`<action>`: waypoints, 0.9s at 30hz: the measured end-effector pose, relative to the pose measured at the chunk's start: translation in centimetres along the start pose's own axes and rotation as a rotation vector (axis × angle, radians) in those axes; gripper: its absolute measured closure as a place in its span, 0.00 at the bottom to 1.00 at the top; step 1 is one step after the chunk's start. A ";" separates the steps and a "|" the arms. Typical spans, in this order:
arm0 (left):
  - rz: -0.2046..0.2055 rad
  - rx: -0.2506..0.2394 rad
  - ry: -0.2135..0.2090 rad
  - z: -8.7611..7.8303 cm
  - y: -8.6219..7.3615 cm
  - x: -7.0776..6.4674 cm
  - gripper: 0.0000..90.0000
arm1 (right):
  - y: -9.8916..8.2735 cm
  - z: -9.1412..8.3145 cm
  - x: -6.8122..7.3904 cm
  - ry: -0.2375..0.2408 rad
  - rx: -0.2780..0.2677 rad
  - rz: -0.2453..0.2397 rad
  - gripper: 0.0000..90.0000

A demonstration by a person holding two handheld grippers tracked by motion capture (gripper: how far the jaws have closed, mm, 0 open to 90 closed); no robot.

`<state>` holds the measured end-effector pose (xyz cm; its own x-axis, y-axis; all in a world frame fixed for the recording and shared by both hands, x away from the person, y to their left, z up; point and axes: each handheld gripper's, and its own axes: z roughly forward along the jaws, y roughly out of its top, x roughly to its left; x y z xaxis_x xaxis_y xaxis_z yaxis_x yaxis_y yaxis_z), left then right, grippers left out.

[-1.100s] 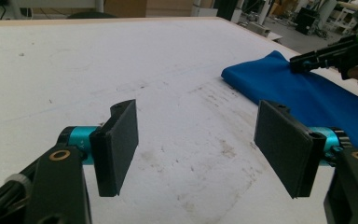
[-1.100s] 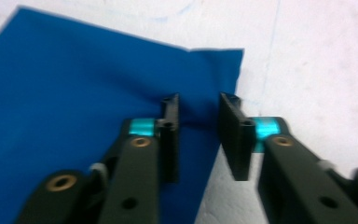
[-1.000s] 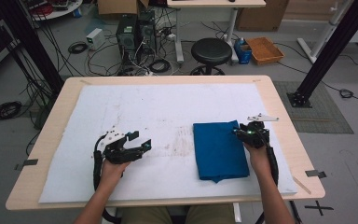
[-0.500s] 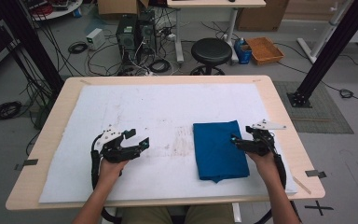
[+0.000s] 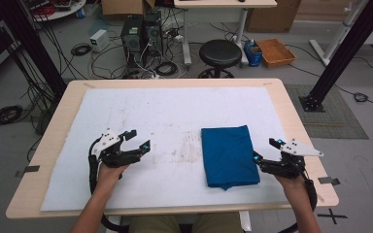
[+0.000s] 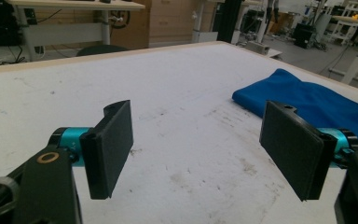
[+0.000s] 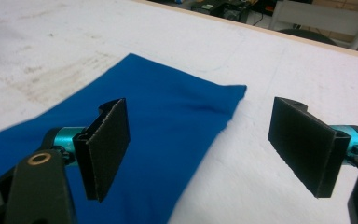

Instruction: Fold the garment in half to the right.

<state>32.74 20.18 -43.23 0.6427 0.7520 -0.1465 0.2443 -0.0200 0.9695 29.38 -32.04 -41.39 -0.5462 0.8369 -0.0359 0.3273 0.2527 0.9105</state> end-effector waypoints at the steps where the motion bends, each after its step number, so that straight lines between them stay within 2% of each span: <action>1: -0.003 -0.004 0.001 -0.1 0.1 0.0 0.28 | -0.1 -0.2 -0.1 -0.007 -0.004 0.004 0.22; 4: 0.011 -0.018 0.003 -0.6 0.2 0.1 0.28 | -0.2 -0.8 -0.4 -0.021 -0.019 0.031 0.22; 23: 0.010 -0.037 0.012 -1.3 -0.2 0.0 0.28 | 0.0 -0.6 -0.3 -0.031 -0.009 0.032 0.22; 27: 0.011 -0.030 0.011 -1.2 -0.3 0.1 0.28 | -0.2 -0.6 -0.4 -0.030 -0.009 0.047 0.22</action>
<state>31.88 21.01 -43.30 0.6370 0.7591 -0.1342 0.2153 -0.0080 0.9765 29.10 -32.75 -41.28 -0.5068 0.8620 -0.0058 0.3449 0.2090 0.9151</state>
